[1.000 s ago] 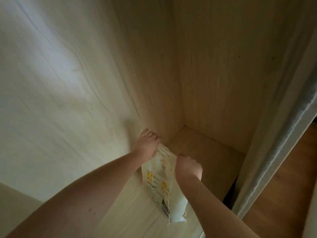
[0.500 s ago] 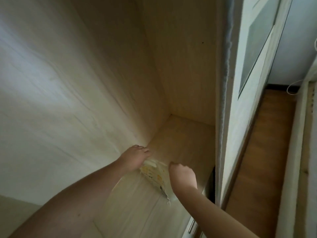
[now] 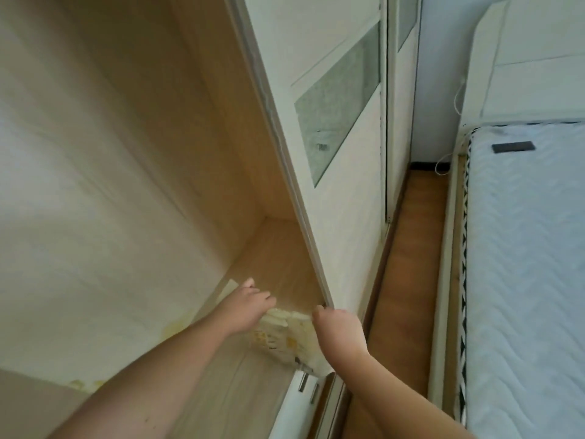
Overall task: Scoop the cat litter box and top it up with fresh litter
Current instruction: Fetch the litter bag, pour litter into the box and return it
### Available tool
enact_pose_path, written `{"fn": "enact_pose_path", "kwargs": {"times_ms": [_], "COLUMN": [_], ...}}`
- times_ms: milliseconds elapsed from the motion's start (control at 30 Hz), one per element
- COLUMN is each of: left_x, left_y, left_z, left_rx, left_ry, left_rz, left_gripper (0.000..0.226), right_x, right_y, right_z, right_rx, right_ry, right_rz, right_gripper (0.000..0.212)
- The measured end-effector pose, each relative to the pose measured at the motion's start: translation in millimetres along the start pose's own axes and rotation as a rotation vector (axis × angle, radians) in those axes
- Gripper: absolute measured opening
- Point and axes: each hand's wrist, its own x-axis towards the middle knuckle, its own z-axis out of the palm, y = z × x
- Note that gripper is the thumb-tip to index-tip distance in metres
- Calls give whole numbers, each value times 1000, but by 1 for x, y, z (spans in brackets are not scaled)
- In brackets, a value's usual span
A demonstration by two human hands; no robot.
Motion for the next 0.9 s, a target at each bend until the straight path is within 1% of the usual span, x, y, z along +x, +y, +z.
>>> {"fn": "enact_pose_path", "kwargs": {"times_ms": [67,133,233,300,400,433,533,667,733,833,900], "left_x": [-1,1,3,3,5,5,1,-14,-22,-29,-34], "left_y": [33,68,133,171,223,241,296,370,401,432,443], "left_z": [-18,-38,-80,-106,-147,-163,-213,-278,-304,-332,-343], "left_rx": [-11,-35,-42,-44,-74,-86,-89,-82,-83,-77,-67], "left_ry": [35,71,95,128,244,264,291,379,421,460,478], "left_rz": [23,-8,-40,-25,56,89,163,266,323,391,433], "left_gripper": [33,37,26,19,6,5,11,14,11,10,11], "right_x": [-35,-68,-129,-170,-233,-253,-312,-383,-413,-452,-473], "right_y": [21,40,74,97,130,139,166,193,202,211,210], "right_z": [-13,-24,-48,-64,-96,-107,-136,-159,-165,-168,-168], "right_rx": [-27,-42,-89,-126,-188,-206,-270,-252,-222,-228,-251], "right_ry": [22,40,33,48,86,100,137,159,200,296,333], "right_rz": [18,29,80,119,170,184,275,450,527,623,640], "right_gripper": [28,26,21,21,20,19,13,22,22,20,17]}}
